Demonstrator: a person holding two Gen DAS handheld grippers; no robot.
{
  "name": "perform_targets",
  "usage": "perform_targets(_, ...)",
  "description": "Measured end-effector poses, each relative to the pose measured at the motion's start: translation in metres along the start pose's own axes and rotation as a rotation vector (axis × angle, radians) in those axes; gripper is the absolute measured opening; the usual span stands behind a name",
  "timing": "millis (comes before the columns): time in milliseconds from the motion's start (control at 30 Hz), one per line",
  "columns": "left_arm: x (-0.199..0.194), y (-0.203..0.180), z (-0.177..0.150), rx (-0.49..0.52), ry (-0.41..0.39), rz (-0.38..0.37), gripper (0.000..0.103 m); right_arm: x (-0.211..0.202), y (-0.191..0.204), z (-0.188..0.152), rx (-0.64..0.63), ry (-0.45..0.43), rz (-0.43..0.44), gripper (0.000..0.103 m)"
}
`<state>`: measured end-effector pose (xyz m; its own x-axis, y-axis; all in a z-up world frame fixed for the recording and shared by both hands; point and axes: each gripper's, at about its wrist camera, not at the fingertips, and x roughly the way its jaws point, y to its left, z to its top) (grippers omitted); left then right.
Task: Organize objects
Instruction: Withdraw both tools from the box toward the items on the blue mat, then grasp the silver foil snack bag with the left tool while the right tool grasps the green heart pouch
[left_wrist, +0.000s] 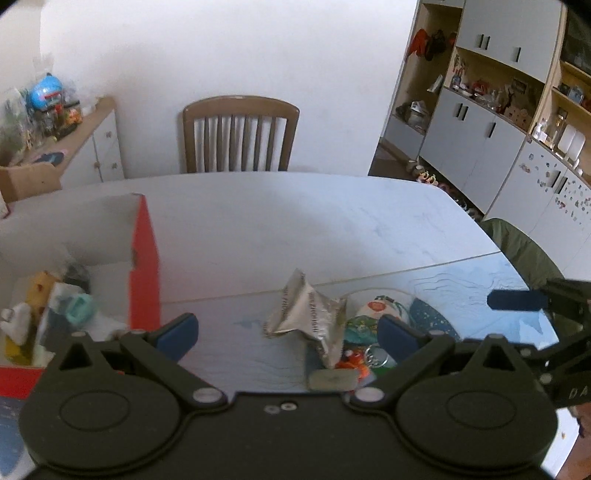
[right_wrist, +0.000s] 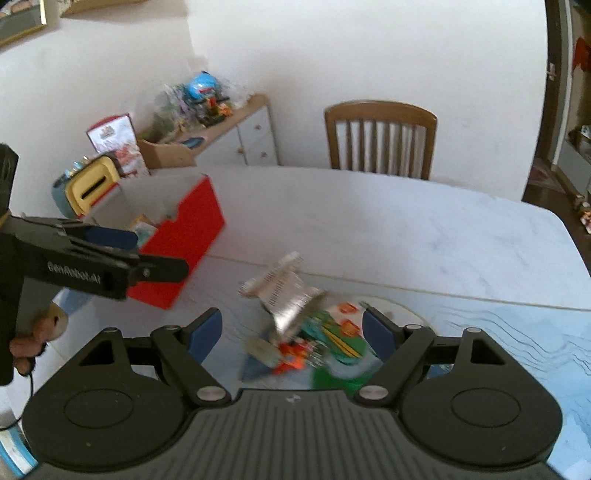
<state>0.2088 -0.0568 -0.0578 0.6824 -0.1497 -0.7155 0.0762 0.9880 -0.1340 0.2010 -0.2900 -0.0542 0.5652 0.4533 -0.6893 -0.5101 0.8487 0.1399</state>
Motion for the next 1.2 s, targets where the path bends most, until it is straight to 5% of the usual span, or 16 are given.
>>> perform_targets(467, 0.084, -0.018, -0.003, 0.073, 0.111, 0.049, 0.103, 0.046, -0.054, -0.024, 0.046, 0.086, -0.081, 0.083)
perform_targets(1200, 0.149, -0.015, -0.001, 0.141, 0.187, 0.045, 0.094, 0.134, -0.073, -0.017, 0.079, 0.203, 0.032, 0.077)
